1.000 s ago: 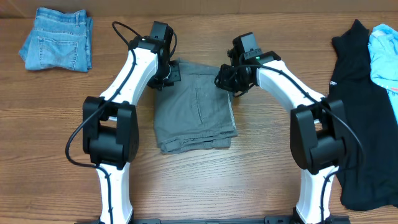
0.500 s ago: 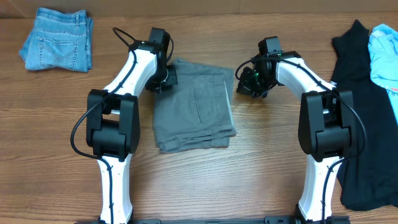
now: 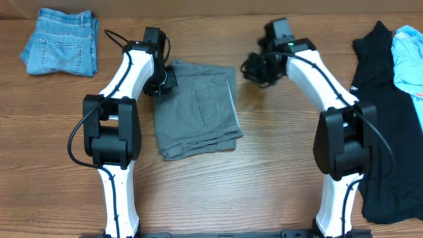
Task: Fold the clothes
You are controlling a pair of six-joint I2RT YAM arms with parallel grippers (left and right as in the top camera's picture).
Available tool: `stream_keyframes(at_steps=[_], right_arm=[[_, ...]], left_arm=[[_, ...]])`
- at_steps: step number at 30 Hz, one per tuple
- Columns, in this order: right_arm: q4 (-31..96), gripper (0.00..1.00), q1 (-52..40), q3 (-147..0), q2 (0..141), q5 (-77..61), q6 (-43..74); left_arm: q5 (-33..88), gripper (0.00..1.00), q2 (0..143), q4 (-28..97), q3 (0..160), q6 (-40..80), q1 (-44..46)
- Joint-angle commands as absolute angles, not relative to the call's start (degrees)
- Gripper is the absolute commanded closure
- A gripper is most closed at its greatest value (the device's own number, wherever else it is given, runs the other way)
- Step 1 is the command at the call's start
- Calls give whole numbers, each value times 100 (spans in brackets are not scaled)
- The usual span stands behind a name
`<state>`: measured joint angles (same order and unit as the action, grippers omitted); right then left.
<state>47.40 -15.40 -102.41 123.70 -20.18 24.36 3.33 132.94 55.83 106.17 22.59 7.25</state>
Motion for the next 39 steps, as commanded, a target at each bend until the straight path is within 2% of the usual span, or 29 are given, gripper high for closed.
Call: stream_keyframes(at_steps=[1,8,14,17,20,25,33,34,35,36,37,39], right_arm=[[4431,94,-2086,-10339,12376,-2053,2401],[4045,90,-2318,-10339,12945,-1916,2727],[4084,92,-2255,-10339,13524,-1868,2724],[4285,94,-2156,-10339,13622,-1258,2840],[4692,96,-1953,-10394,13622,-661,2849],[5371,96,-1636,-10807,13620,-429,2936],[7546,96,-1535,-12737,13334,34,3068],[7802,96,-1575,-12929,13244,32,3052],[8003,96,-1621,-13063,13159,-14,2982],[8162,96,-1671,-13148,13082,-97,2899],[8302,92,-1739,-13190,12988,-305,2683],[8586,83,-1879,-13187,12877,-773,2220]], left_arm=[[215,87,13585,5572,10637,2340,720],[585,88,13585,5579,10637,2340,720],[598,89,13585,5581,10634,2338,720],[462,88,13585,5599,10634,2248,716],[-71,85,13585,5704,10637,2014,663],[-191,85,13539,6060,10860,1968,534],[-257,75,13242,7782,12468,1935,456],[-257,66,13187,7983,12637,1935,473],[-255,42,13131,8145,12750,1942,493],[-248,12,13074,8285,12827,1981,517],[-217,0,12999,8468,12879,2016,545],[-45,0,12868,8840,12890,2018,607]])
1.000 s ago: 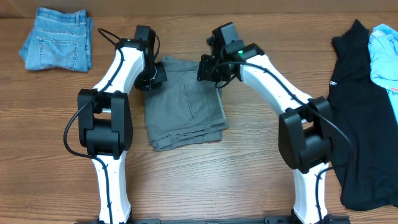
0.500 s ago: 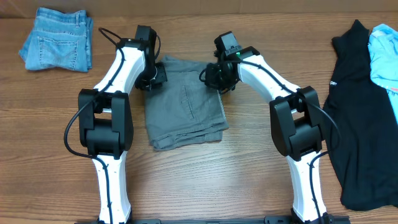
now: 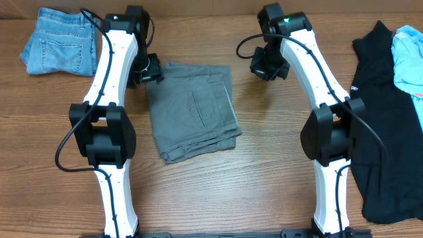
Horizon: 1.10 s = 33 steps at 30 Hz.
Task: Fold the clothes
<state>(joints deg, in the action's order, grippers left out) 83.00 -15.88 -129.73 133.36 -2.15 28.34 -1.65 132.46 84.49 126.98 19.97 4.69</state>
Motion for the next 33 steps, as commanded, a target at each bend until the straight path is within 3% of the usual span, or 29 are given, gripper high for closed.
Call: stream_keyframes(at_steps=[1,2,3,5,9,11,12,18,28,31,33], right_arm=[[8766,80,-1951,-13187,12868,-937,2073],[8945,80,-2023,-13181,12870,-1048,1975],[9050,80,-2088,-13133,12875,-1083,1931],[9080,83,-2235,-12954,12875,-1079,1894],[8871,87,-2451,-12460,12881,-1085,1946],[8755,88,-2475,-12167,12881,-1157,2034],[8678,90,-2473,-12025,12881,-1232,2029],[7983,96,-2473,-11043,12881,-2073,1584],[6781,88,-2392,-9496,12901,-2058,1649],[6753,96,-2259,-9317,12901,-1614,2032],[6768,96,-2182,-9319,12897,-1201,2290]], left_arm=[[49,0,12846,9045,12890,2018,639],[156,0,12840,9292,12890,2021,683],[244,7,12840,9498,12881,2021,722],[305,34,12844,9686,12755,2008,832],[298,61,12825,9684,12230,2047,1175],[261,92,12825,9679,11915,2073,1347],[233,96,12825,9651,11773,2121,1413],[196,96,12825,9109,10728,2191,1815],[410,96,12825,8016,9089,2189,1791],[397,96,12825,7736,8659,2191,1667],[257,92,12825,7697,8534,2283,1584]])
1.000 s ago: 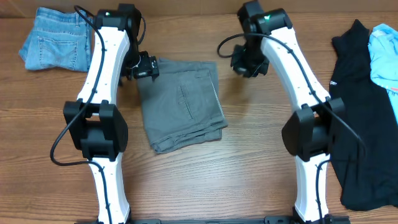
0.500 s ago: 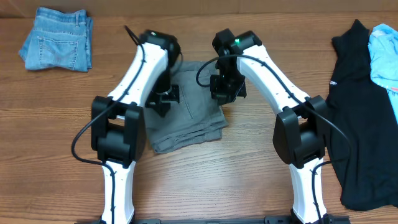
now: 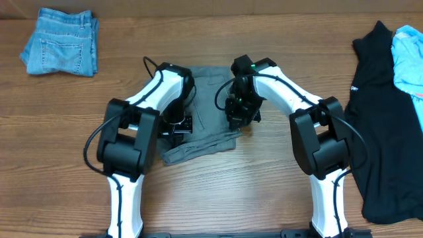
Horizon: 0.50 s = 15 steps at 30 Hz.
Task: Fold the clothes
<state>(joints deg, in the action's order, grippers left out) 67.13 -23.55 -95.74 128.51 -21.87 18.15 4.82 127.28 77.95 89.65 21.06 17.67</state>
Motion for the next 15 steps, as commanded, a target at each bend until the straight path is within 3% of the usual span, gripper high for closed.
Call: stream_keyframes(at_steps=[1,9,10,12,14,15], right_arm=[[6766,96,-2147,-9330,12877,-1052,2377],[6954,96,-2038,-9553,12195,-467,2926],[7004,96,-2036,-9603,12073,-373,2926],[7172,86,-2005,-9725,11773,-233,2921],[7328,73,-1933,-9819,11493,-217,2919],[7391,59,-1887,-9839,11340,-215,2919]], left_arm=[[45,91,12822,7745,8530,2497,1540],[-725,75,11668,8014,8910,2849,1503],[-760,67,11461,8014,8976,2849,1500],[-792,0,11030,7940,9076,2816,1450],[-790,0,10669,7839,9109,2698,1372],[-790,0,10506,7811,9107,2698,1310]])
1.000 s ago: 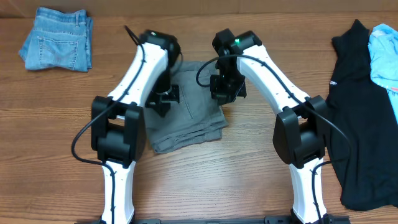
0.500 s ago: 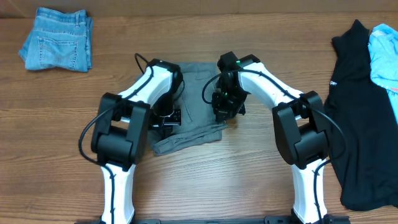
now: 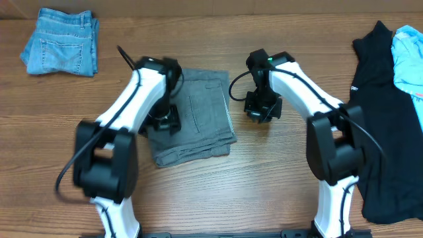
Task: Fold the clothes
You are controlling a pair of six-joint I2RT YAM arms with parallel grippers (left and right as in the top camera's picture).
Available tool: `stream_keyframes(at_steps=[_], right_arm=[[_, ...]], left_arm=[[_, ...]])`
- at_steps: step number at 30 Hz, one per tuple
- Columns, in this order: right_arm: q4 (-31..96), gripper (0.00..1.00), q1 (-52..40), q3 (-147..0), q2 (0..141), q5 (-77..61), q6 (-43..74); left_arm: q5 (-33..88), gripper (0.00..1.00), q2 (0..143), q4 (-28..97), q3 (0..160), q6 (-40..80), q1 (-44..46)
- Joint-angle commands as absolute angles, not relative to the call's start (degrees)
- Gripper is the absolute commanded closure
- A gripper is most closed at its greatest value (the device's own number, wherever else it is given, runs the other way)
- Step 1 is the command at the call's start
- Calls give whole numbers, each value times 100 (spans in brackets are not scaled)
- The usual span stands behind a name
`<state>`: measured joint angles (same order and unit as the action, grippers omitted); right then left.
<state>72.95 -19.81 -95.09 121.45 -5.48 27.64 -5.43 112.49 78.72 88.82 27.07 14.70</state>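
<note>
A grey pair of trousers (image 3: 198, 112) lies folded into a rectangle in the middle of the table. My left gripper (image 3: 164, 121) hangs over its left edge, fingers hidden under the wrist. To the right of the trousers, over bare wood, is my right gripper (image 3: 263, 108), apart from the cloth. From overhead I cannot tell whether either one is open or shut.
Folded blue jeans (image 3: 61, 41) lie at the far left corner. A black garment (image 3: 383, 132) spreads along the right side with a light blue one (image 3: 408, 56) on top of it. The wooden table (image 3: 231, 192) shows in front of the trousers.
My right gripper has moved right, off the trousers' right edge onto bare table. The left gripper has shifted a little left to the left edge. The trousers lie flatter, their lower edge neater.
First my left gripper was at the trousers' far left corner and the right gripper beyond their far right corner. Then both were a little farther back and the trousers sat slightly left. Then both were low over the trousers' near half. Now they flank the bundle.
</note>
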Motion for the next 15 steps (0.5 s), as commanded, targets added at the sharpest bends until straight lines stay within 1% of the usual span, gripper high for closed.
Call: stream_keyframes(at_steps=[1,2,3,7,10,15], right_arm=[[7428,39,-1852,-9839,11212,-215,2919],[7465,4,-1815,-9839,11093,-215,2917],[7505,0,-1769,-9839,10967,-220,2871],[7585,0,-1559,-9839,10744,-215,2720],[7577,0,-1319,-9839,10742,-217,2722],[7526,0,-945,-9839,10739,-220,2722]], left_arm=[[-790,0,10385,7800,9107,2696,1234],[-786,0,10302,7797,9107,2696,1151],[-784,0,10252,7793,9107,2694,1041],[-434,0,10331,7629,9045,2333,602],[301,0,10501,7142,8836,1872,200],[854,0,10702,6672,8479,1656,-167]])
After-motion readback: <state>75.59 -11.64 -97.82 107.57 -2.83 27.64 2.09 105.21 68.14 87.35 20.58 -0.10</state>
